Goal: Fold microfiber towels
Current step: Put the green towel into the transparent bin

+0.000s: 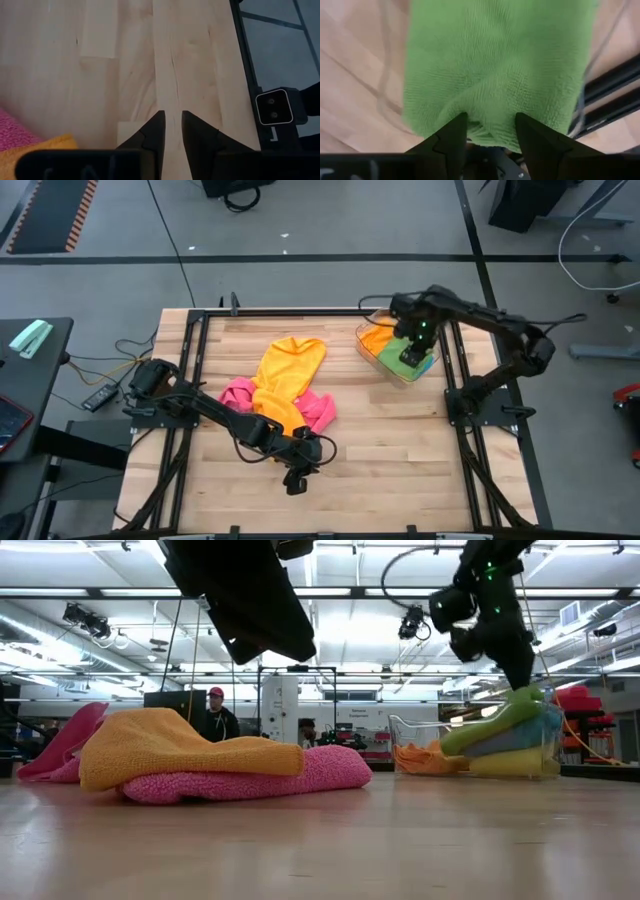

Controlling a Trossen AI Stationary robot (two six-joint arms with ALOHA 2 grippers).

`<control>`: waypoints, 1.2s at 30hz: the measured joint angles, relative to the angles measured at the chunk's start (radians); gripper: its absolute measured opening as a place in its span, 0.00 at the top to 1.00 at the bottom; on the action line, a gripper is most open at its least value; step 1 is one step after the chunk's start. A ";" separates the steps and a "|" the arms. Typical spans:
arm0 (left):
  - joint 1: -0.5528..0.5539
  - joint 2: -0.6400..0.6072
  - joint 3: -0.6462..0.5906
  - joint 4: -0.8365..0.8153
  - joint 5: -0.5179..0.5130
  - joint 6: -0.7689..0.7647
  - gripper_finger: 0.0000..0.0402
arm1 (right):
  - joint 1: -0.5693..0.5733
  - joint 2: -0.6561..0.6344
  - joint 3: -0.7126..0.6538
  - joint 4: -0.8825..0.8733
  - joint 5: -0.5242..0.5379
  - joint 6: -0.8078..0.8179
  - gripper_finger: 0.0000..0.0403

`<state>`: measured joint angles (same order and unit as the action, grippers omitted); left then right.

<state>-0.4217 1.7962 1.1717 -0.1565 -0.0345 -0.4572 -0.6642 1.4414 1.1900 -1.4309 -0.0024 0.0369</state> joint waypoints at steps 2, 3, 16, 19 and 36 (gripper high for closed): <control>0.000 0.000 0.000 -0.001 -0.001 0.000 0.82 | 0.000 0.000 -0.057 0.022 -0.001 0.015 0.57; 0.000 0.000 0.000 -0.005 -0.001 0.000 0.82 | 0.000 0.000 -0.087 0.037 -0.009 0.026 0.57; -0.003 0.000 0.000 -0.037 0.013 -0.003 0.84 | -0.001 -0.002 -0.333 0.296 0.009 0.058 0.57; -0.003 0.000 0.000 -0.046 0.014 -0.003 0.84 | -0.001 -0.002 -0.337 0.288 0.009 0.058 0.57; 0.000 -0.027 -0.001 -0.106 0.113 -0.055 0.86 | -0.001 0.000 0.014 0.084 0.021 0.021 0.57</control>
<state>-0.4217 1.7688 1.1703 -0.2621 0.0784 -0.5125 -0.6652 1.4410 1.2038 -1.3470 0.0189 0.0579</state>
